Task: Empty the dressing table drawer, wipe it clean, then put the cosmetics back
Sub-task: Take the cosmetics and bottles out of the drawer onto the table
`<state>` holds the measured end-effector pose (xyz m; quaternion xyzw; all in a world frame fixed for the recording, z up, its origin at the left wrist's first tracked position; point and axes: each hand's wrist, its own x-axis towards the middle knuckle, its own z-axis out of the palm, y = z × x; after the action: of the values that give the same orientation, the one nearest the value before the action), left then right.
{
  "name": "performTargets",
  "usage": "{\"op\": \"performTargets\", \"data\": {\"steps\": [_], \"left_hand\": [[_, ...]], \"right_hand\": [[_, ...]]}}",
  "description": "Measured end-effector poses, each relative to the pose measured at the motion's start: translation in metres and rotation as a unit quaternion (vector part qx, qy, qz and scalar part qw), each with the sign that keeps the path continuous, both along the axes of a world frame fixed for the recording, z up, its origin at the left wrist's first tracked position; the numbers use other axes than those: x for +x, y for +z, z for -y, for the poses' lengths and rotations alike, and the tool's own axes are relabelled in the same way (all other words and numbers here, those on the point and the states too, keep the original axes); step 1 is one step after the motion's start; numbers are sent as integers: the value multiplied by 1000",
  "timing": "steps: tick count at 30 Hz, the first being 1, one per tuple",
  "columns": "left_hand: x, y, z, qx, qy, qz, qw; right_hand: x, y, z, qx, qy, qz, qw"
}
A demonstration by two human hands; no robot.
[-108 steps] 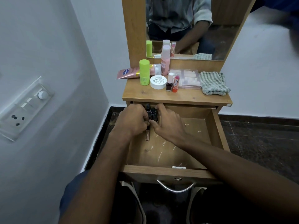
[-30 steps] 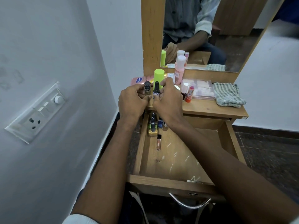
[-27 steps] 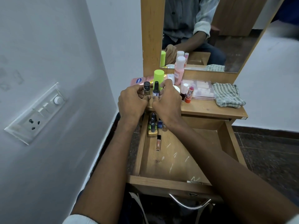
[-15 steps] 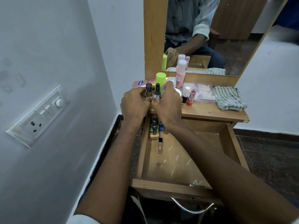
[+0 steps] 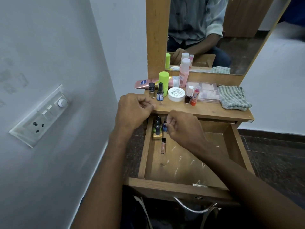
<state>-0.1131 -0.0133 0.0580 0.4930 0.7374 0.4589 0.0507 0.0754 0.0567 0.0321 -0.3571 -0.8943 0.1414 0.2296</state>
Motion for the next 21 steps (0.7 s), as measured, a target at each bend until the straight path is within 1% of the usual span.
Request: {"op": "performTargets", "data": {"steps": [2, 3, 6, 8, 11, 15, 17, 19, 21], "left_hand": [[1, 8, 8, -67, -91, 11, 994], [2, 11, 10, -104, -120, 6, 987], [9, 11, 9, -200, -154, -11, 968], [12, 4, 6, -231, -158, -40, 959], [15, -3, 5, -226, -154, -75, 959], [20, -7, 2, -142, -138, -99, 975], [25, -11, -1, -110, -138, -109, 978], [29, -13, -4, -117, -141, -118, 976], [32, -14, -5, -147, -141, -151, 967]], "right_hand": [[7, -4, 1, -15, 3, 72, 997], [9, -6, 1, -17, 3, 96, 995], [10, -10, 0, -25, -6, 128, 991], [9, -12, 1, -28, 9, 142, 989], [6, -16, 10, -48, 45, 156, 986], [0, -30, 22, -91, 53, 153, 983], [-3, -35, 27, -104, 57, 162, 980], [-3, -37, 29, -108, 53, 180, 976], [0, -37, 26, -115, 49, 191, 974]]}}
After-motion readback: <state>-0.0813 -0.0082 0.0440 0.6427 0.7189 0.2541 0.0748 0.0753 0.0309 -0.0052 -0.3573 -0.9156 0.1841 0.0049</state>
